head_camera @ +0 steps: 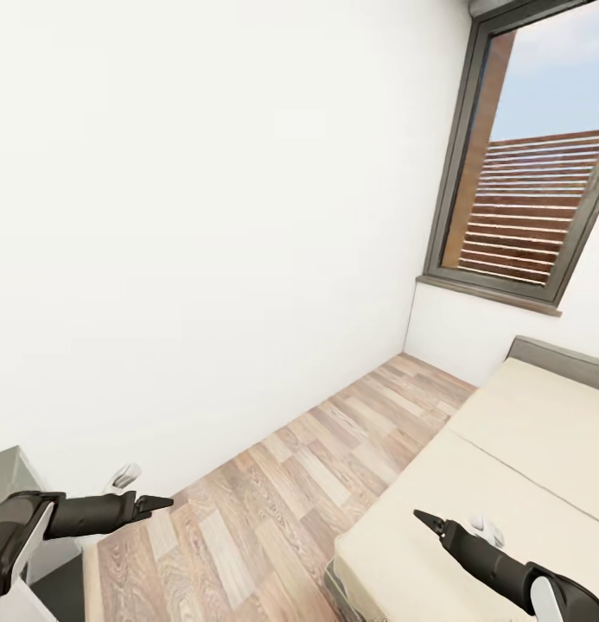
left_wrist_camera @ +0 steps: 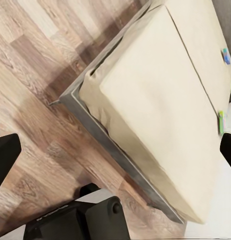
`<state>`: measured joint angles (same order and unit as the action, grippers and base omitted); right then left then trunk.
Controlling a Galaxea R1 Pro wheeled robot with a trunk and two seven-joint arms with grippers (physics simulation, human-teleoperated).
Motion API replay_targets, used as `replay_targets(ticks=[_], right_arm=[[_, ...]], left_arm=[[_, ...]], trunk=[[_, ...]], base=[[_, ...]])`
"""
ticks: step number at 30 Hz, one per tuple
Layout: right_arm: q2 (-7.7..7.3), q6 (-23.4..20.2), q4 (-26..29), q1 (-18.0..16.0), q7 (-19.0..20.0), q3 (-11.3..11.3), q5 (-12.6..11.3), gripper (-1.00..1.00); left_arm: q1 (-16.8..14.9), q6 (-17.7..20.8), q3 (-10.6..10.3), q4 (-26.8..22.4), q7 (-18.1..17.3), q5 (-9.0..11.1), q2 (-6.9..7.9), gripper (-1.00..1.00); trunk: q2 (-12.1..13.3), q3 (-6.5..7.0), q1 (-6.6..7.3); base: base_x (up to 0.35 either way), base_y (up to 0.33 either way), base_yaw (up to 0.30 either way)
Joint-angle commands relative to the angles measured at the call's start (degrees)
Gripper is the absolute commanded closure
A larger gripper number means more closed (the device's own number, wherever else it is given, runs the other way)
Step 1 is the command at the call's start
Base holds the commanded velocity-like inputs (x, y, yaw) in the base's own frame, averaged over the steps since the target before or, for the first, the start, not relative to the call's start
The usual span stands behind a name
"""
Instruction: Put all the toys in the child's room - the three board games (two on the bed and one on the table), the two jigsaw puzzles on the table, and the tennis ball on the table - inside the toy box on the table in the child's room.
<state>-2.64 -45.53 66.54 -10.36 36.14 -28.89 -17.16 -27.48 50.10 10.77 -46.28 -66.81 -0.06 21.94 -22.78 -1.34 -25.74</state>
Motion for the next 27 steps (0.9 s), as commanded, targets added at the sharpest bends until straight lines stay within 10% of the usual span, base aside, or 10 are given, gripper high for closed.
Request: replay_targets(ticks=[1,27], right_arm=[[0.01,-0.35,0.00,-0.09,0.16,-0.36,-0.07,-1.00],[0.00,-0.44,-0.09,-0.10,0.16,-3.09,-0.15,-1.00]], left_arm=[[-0.03,0.53,0.09,-0.04,-0.22,0.02,-0.02,-1.00],[-0.03,0.63,0.08,-0.12,-0.06,-0.23,-0.16,-1.00]], trunk=[[-0.14,-0.14,-0.04],[-0.14,-0.14,-0.04]], base=[[0.000,0.000,-0.281],[0.000,0.000,-0.280]])
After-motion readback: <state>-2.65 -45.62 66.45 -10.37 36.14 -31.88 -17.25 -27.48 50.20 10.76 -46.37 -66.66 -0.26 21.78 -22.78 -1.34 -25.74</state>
